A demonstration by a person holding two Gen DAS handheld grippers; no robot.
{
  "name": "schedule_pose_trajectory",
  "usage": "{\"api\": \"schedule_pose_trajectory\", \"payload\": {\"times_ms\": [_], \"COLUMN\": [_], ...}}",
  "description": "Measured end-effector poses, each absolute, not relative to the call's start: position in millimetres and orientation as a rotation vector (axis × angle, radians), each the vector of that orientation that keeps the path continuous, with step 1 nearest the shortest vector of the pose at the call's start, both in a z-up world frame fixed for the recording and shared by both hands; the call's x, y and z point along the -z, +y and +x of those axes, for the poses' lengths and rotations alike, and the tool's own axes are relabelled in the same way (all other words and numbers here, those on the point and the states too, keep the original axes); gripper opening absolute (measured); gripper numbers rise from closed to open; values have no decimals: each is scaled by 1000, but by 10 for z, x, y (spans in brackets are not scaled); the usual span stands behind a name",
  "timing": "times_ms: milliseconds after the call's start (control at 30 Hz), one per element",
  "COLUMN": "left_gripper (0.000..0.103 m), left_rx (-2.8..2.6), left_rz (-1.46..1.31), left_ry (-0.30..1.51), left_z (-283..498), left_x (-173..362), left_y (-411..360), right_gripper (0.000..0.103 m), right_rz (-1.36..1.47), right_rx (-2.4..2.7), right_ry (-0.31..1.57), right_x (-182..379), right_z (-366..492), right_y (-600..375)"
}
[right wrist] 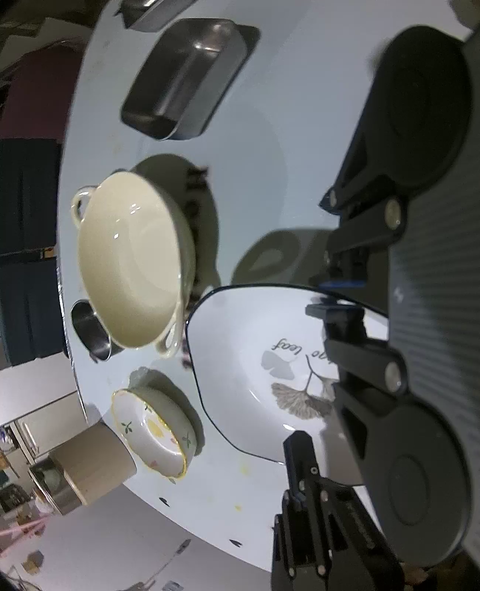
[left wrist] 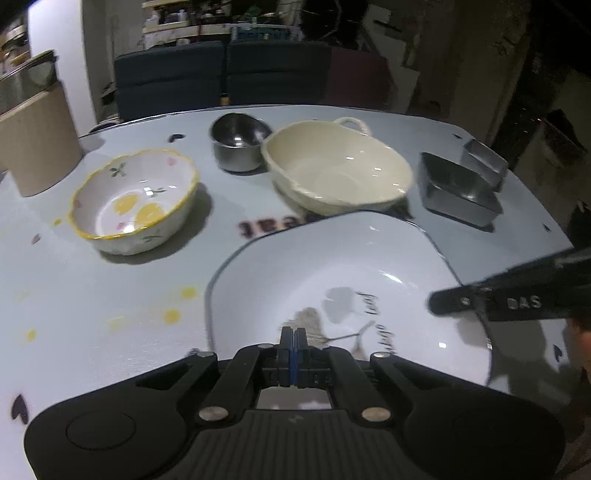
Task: Organize plates and bowls
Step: 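Lift the plate with both tools and lower it beside the lemon-print bowl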
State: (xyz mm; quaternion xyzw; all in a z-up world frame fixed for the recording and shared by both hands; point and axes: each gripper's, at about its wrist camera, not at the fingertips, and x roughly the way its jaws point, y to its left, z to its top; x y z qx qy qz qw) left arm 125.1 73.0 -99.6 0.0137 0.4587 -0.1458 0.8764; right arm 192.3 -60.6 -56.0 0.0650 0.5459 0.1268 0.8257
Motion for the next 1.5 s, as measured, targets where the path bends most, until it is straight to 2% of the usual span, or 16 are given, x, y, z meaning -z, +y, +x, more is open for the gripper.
{"api": "schedule_pose_trajectory", "payload": {"times_ms": [133, 267, 367, 633, 700, 733, 1500], "left_gripper": [1, 18, 22, 21, 12, 11, 11], "left_rx": [254, 212, 196, 165, 181, 189, 207], "left_rz": [-17, -39, -63, -95, -134, -147, -108], "left_ry": [969, 995, 1002, 1069, 1107, 1109, 1082], "left_z": [1293, 1326, 1347, 1399, 1414, 1417, 1454], "left_x": [999, 1031, 1047, 1133, 1192, 1197, 1169], "left_y": [874, 961, 1017, 1128, 1156, 1166, 1075], "right_gripper": [10, 11, 11, 11, 12, 12, 16], "right_rz": [138, 139, 135, 134, 131, 130, 136], "right_rx": [-264, -253, -249, -247, -246, -245, -213], "right_ry": [1178, 1190, 1192, 1194, 1195, 1195, 1213], "right_x": [606, 640, 655, 651, 652, 652, 820], "right_z": [1921, 1927, 1926, 1930, 1926, 1924, 2034], "right_y": [-614, -611, -602, -595, -591, -590, -589]}}
